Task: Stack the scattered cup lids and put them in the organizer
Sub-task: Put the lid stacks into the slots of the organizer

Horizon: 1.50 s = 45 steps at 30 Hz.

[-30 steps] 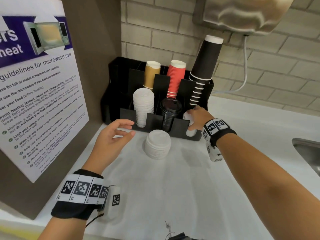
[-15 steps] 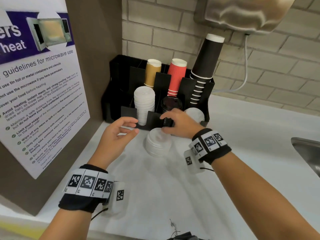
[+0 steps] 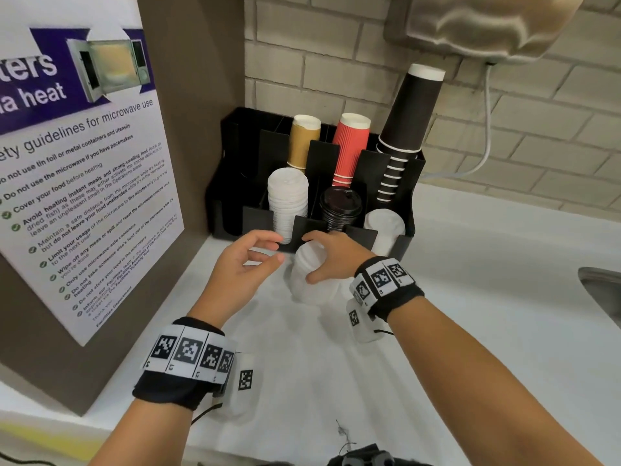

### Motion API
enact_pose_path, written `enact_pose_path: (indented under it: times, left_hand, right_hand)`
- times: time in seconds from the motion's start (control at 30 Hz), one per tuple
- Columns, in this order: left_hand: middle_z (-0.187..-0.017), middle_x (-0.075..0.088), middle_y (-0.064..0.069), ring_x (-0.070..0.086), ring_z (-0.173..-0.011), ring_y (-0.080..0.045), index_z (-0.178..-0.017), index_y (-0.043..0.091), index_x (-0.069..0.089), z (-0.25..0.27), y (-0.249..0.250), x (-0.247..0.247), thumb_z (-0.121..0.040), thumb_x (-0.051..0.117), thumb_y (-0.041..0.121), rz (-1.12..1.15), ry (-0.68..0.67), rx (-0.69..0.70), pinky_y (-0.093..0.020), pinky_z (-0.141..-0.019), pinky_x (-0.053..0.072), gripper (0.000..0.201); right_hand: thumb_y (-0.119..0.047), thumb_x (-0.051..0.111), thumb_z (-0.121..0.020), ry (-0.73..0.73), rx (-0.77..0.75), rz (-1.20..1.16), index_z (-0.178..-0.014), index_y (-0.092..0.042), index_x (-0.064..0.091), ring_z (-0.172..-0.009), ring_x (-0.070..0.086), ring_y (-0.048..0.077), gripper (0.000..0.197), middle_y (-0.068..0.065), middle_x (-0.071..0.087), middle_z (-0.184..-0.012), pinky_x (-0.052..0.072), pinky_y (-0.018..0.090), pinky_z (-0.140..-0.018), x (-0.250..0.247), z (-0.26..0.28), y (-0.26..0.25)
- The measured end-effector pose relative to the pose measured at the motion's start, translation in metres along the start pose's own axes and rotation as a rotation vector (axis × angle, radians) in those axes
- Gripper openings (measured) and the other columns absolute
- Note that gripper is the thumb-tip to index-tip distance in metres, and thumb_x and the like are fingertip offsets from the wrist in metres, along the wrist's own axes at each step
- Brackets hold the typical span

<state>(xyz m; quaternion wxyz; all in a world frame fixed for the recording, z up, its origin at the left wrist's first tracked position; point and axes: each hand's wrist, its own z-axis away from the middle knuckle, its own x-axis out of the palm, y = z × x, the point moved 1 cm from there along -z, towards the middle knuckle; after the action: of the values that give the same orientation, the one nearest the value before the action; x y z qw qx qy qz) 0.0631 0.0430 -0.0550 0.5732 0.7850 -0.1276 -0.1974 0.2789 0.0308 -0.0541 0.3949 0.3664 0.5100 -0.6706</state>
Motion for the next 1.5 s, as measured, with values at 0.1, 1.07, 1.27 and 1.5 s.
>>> enact_pose_path:
  times: [0.1,1.07,1.27,1.5]
  left_hand:
    - [-0.117,0.059,0.016,0.059,-0.097,0.003,-0.118,0.036,0.058,0.0,0.001,0.006,-0.081,0.076,0.016,0.056,-0.013,-0.034,-0.013,-0.075,0.047,0.046]
    - [-0.145,0.039,0.013,0.051,-0.126,-0.012,-0.138,0.05,0.037,0.001,0.013,0.034,-0.05,0.088,0.029,0.228,-0.191,0.034,-0.032,-0.09,0.056,0.104]
    - [-0.147,0.039,0.017,0.048,-0.128,0.002,-0.135,0.06,0.029,-0.002,0.009,0.02,-0.054,0.086,0.035,0.164,-0.131,0.047,-0.027,-0.106,0.035,0.102]
    - [-0.137,0.044,0.022,0.052,-0.118,0.007,-0.134,0.058,0.03,-0.005,0.003,0.003,-0.054,0.084,0.039,0.119,-0.044,0.037,-0.022,-0.1,0.038,0.099]
  right_hand:
    - [-0.03,0.082,-0.07,0.181,-0.087,-0.262,-0.139,-0.027,0.042,-0.119,0.049,0.014,0.079,-0.006,0.053,-0.127,0.041,0.015,-0.093,-0.015,0.017,-0.004]
    - [-0.018,0.082,-0.072,0.218,-0.286,-0.86,-0.126,-0.036,0.055,-0.105,0.064,0.01,0.063,-0.006,0.067,-0.111,0.053,0.03,-0.09,-0.02,0.081,-0.032]
    - [-0.021,0.085,-0.065,0.507,-0.254,-0.801,-0.122,-0.032,0.057,-0.102,0.064,0.012,0.065,0.0,0.064,-0.116,0.054,0.026,-0.082,-0.071,0.076,-0.003]
    - [-0.024,0.087,-0.065,0.514,0.15,-0.128,-0.131,-0.024,0.046,-0.113,0.05,0.022,0.078,0.004,0.053,-0.125,0.039,0.029,-0.087,-0.116,0.032,0.073]
